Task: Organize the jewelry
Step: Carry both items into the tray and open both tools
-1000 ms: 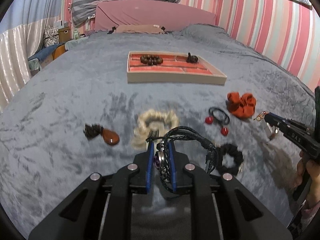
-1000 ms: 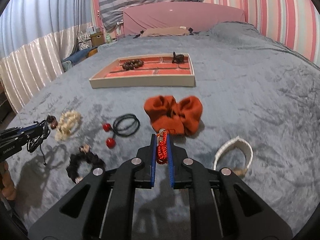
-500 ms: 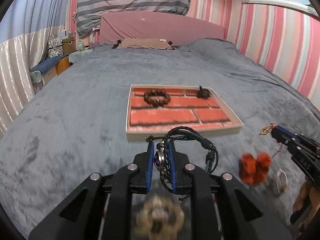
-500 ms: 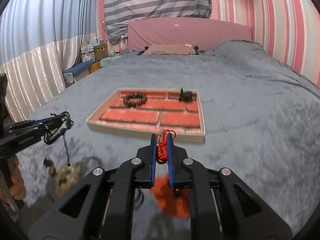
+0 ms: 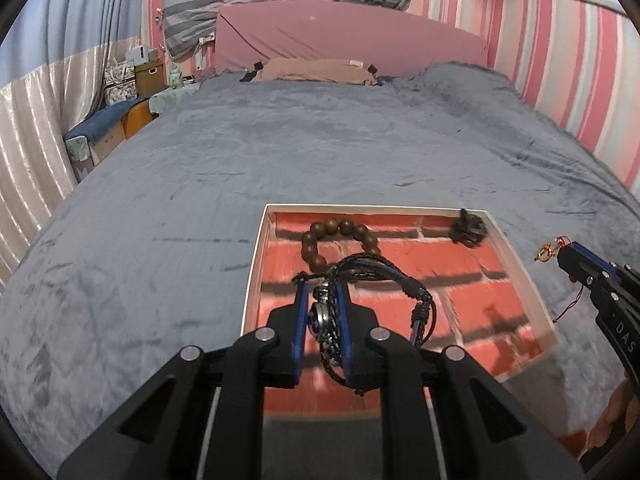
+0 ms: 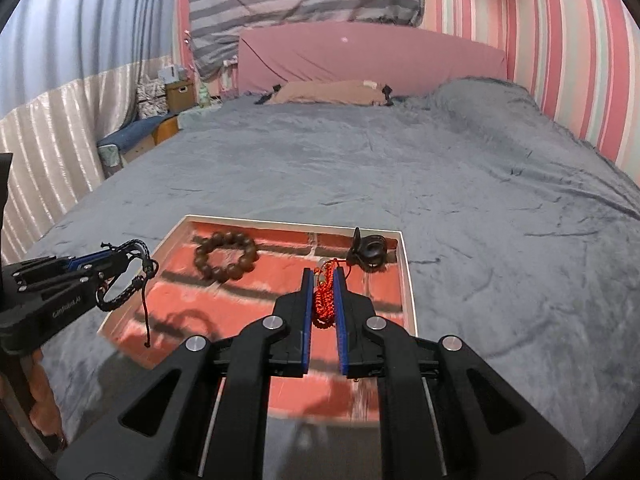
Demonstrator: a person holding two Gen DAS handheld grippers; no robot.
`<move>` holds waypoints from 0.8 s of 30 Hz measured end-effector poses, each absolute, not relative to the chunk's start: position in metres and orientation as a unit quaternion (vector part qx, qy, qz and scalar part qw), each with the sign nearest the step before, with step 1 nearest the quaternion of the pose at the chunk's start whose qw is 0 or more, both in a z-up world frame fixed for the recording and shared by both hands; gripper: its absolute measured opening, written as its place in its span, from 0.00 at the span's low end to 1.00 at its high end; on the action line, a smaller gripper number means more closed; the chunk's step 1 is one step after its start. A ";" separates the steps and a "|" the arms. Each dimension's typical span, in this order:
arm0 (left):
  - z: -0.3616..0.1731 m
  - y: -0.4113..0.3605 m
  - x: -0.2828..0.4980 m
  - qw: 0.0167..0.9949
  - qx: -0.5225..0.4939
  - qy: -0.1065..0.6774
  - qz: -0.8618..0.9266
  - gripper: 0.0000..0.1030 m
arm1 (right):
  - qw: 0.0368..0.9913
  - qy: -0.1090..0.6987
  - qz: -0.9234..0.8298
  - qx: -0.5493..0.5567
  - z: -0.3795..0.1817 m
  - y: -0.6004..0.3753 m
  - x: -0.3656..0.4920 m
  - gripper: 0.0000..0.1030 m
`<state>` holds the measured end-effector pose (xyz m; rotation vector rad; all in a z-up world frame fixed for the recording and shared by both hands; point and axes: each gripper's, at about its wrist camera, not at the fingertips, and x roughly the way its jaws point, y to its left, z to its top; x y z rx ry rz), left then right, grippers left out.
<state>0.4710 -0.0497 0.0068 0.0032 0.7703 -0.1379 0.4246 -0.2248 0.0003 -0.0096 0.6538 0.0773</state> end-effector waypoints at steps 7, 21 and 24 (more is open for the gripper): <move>-0.020 -0.058 0.520 0.912 -0.001 0.407 -0.052 0.14 | 0.931 0.364 0.011 0.017 -0.032 -0.242 0.492 0.10; -0.066 -0.055 0.545 0.887 0.008 0.459 -0.051 0.14 | 0.904 0.427 -0.006 0.013 -0.071 -0.244 0.533 0.10; -0.070 -0.056 0.549 0.882 0.008 0.469 -0.051 0.14 | 0.896 0.443 -0.008 0.018 -0.078 -0.244 0.537 0.11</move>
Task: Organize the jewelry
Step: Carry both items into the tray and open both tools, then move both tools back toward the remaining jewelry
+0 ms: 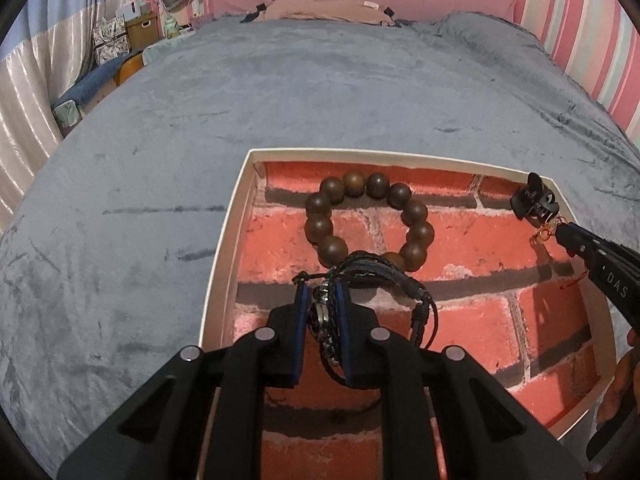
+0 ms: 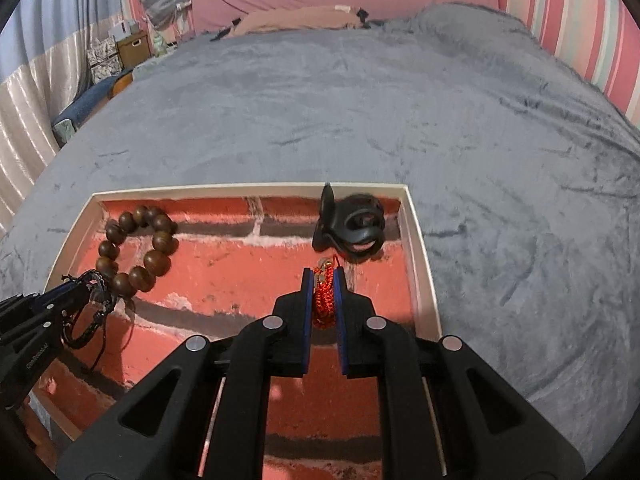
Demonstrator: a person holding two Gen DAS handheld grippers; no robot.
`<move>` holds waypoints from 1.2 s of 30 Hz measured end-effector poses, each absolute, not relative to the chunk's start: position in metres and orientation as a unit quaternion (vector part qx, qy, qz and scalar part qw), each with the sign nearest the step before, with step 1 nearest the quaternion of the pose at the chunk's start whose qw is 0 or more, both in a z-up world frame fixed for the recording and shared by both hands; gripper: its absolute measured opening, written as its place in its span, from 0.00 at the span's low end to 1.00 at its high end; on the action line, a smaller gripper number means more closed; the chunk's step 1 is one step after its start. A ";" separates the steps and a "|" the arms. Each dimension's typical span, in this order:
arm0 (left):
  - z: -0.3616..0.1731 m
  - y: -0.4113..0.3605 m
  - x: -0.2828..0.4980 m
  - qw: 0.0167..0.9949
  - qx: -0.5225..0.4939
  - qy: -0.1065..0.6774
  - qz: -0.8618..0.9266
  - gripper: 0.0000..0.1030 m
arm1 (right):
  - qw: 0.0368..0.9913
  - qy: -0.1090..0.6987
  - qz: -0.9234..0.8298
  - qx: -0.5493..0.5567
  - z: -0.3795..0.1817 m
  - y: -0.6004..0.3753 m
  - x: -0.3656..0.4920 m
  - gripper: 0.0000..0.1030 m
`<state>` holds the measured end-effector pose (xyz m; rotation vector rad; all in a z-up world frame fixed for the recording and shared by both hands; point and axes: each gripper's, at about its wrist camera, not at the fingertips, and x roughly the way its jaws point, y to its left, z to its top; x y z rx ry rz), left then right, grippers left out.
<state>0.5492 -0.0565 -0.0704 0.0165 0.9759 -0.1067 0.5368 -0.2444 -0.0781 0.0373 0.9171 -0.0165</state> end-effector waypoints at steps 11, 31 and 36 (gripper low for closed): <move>-0.081 -0.060 0.558 0.875 0.021 0.481 -0.041 0.16 | 0.878 0.479 -0.007 0.016 -0.097 -0.243 0.539 0.12; -0.003 -0.035 0.492 0.900 -0.008 0.433 -0.055 0.67 | 0.911 0.413 -0.007 0.014 -0.020 -0.265 0.457 0.90; 0.029 -0.020 0.442 0.912 -0.014 0.404 -0.068 0.73 | 0.921 0.389 -0.016 0.029 0.003 -0.280 0.408 0.96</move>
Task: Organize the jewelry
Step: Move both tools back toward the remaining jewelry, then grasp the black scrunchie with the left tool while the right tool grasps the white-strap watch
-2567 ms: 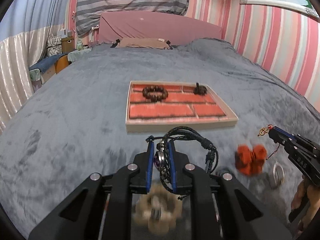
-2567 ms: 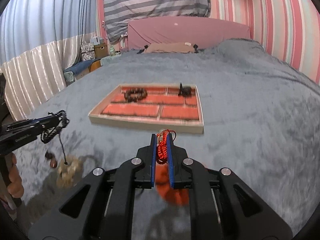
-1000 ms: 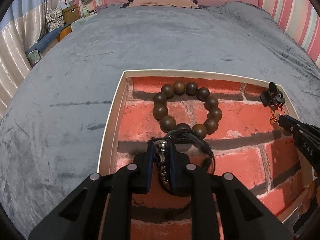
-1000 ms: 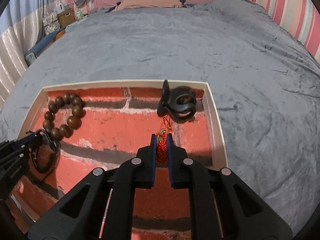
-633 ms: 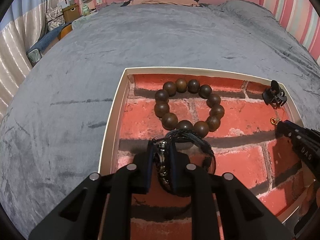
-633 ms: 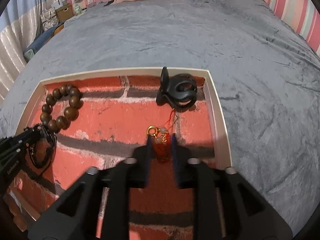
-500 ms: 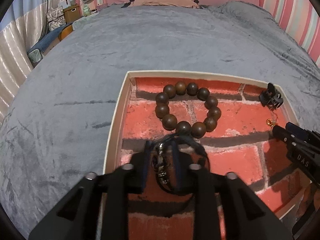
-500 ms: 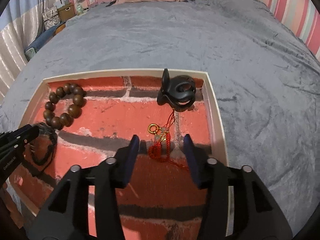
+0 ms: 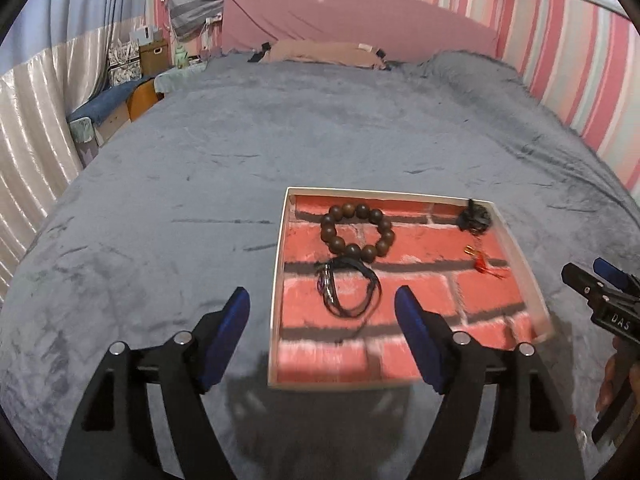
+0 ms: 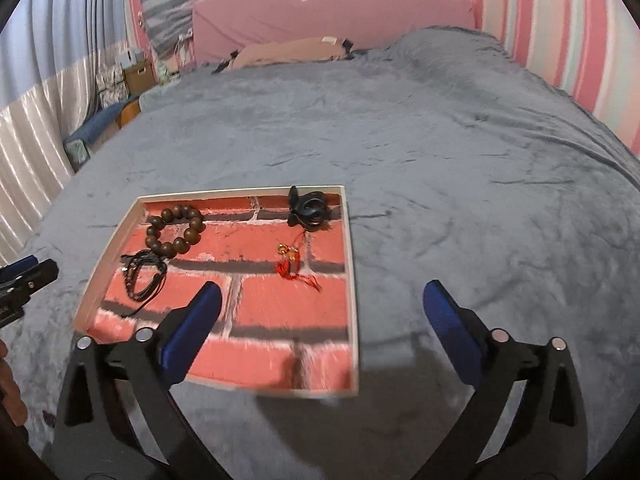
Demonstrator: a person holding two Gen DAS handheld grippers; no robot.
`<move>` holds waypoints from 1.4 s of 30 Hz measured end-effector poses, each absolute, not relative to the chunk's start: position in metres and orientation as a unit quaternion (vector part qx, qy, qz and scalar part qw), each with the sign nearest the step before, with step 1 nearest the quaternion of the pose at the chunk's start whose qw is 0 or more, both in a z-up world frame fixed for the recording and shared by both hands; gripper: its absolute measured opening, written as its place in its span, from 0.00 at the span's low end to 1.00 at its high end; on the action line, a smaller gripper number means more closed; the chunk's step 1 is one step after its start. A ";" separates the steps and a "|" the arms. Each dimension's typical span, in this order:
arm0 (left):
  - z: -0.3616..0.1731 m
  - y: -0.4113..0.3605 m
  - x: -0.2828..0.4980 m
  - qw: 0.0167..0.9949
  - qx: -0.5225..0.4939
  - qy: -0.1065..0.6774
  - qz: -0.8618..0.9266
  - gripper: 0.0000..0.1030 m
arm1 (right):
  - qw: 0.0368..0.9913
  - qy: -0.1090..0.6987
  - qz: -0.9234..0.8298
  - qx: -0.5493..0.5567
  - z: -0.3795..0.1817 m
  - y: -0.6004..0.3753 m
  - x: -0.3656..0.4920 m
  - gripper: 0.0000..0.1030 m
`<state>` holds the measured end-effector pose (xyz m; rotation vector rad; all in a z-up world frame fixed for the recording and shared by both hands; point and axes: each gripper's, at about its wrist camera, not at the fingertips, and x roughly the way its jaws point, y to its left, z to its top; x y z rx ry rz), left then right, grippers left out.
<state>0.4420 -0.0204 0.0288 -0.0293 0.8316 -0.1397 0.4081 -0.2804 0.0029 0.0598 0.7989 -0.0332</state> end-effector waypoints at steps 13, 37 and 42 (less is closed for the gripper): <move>0.046 -0.026 0.301 0.929 -0.008 0.358 -0.091 0.90 | 0.943 0.328 -0.059 -0.007 0.029 -0.308 0.258 0.96; -0.065 -0.074 0.188 0.896 0.018 0.430 -0.110 0.90 | 0.917 0.384 -0.108 0.005 -0.067 -0.358 0.152 0.96; -0.071 -0.075 0.184 0.895 0.021 0.432 -0.108 0.90 | 0.914 0.390 -0.109 0.023 -0.074 -0.368 0.151 0.95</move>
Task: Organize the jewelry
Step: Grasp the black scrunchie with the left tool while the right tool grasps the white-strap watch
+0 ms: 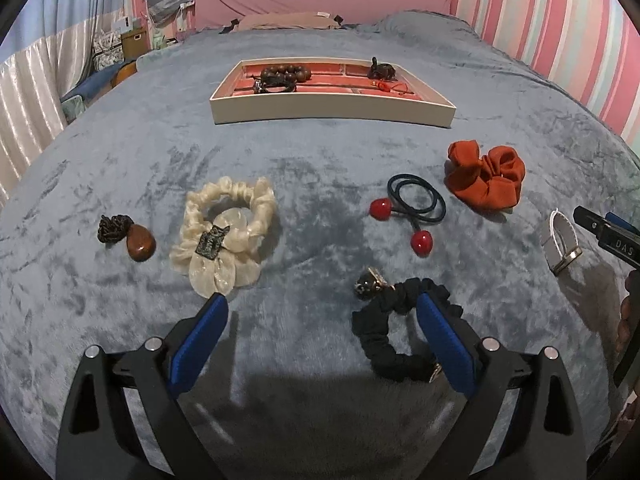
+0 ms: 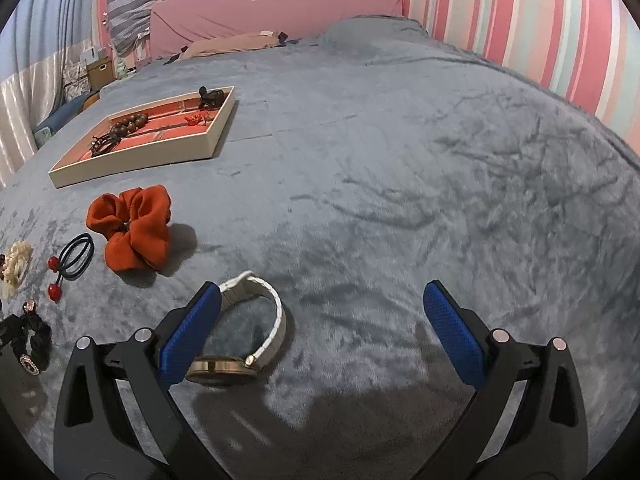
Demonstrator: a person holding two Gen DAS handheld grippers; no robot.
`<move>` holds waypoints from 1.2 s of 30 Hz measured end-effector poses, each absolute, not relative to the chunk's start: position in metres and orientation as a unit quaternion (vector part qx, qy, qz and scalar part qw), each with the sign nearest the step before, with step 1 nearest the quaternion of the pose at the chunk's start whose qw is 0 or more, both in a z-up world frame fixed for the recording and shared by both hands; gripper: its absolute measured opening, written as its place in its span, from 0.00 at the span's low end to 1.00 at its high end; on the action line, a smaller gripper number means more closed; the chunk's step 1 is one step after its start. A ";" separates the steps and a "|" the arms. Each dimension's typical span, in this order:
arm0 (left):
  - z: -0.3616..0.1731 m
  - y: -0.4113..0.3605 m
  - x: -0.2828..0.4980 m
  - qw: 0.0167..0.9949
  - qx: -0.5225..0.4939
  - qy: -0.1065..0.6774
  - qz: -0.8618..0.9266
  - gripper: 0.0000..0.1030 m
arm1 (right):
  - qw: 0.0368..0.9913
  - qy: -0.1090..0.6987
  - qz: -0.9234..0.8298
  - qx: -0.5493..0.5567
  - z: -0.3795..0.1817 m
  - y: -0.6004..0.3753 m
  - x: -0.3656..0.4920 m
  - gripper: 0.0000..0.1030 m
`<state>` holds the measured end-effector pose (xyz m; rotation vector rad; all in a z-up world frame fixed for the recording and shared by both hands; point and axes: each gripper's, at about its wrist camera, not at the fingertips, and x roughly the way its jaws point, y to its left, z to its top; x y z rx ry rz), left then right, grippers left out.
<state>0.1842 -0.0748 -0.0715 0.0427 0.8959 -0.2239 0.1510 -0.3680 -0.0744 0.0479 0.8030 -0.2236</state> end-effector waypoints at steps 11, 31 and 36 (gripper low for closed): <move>-0.077 -0.077 0.181 0.894 0.020 0.429 -0.126 0.90 | 0.900 0.421 -0.097 0.049 -0.093 -0.374 0.164 0.73; -0.085 -0.093 0.191 0.882 0.039 0.442 -0.158 0.32 | 0.888 0.448 -0.079 0.065 -0.108 -0.372 0.181 0.43; -0.084 -0.094 0.190 0.883 0.038 0.439 -0.165 0.22 | 0.888 0.449 -0.063 0.071 -0.108 -0.367 0.183 0.29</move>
